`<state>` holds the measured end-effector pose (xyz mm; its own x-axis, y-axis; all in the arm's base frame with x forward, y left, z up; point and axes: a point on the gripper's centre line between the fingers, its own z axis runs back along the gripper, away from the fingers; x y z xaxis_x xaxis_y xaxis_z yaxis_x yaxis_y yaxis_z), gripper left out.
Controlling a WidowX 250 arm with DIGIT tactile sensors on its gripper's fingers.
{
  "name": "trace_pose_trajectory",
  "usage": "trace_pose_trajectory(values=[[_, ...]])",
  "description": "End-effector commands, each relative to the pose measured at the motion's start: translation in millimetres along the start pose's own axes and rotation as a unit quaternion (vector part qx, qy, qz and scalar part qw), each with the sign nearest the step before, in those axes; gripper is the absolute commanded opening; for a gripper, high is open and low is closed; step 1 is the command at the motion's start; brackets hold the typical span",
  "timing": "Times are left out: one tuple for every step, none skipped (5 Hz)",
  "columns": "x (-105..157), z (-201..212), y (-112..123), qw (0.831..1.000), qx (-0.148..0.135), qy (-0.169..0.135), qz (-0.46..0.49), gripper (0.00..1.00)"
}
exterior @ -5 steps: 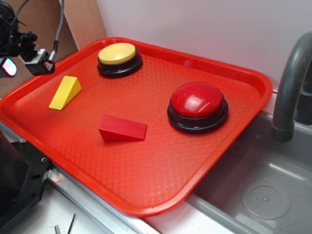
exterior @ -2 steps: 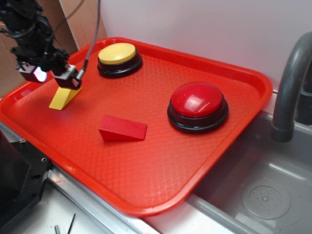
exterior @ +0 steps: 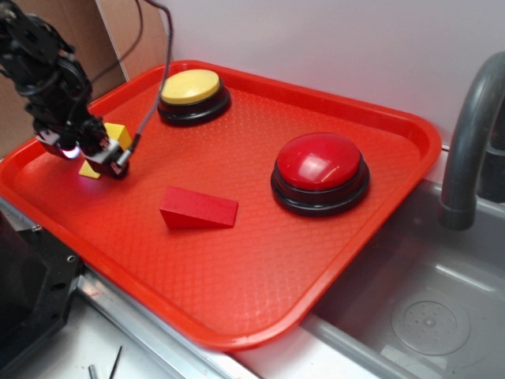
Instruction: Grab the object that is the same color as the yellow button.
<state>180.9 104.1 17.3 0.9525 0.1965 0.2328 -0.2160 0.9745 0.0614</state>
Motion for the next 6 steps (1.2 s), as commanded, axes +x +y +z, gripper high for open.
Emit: trace_pose_trajectory(values=[[7.1,-10.7,0.2,1.0,-0.007,0.006,-0.017,1.0],[7.1,-10.7,0.2,1.0,-0.007,0.006,-0.017,1.0],[7.1,-10.7,0.2,1.0,-0.007,0.006,-0.017,1.0],[1.2,-9.2,-1.9,1.0,-0.009,-0.007,0.018,0.0],[-1.6,-3.2,-2.5,1.0,-0.016,-0.008,0.013,0.0],[-3.6,18.8,-4.5,0.999,-0.035,0.013,0.022,0.0]])
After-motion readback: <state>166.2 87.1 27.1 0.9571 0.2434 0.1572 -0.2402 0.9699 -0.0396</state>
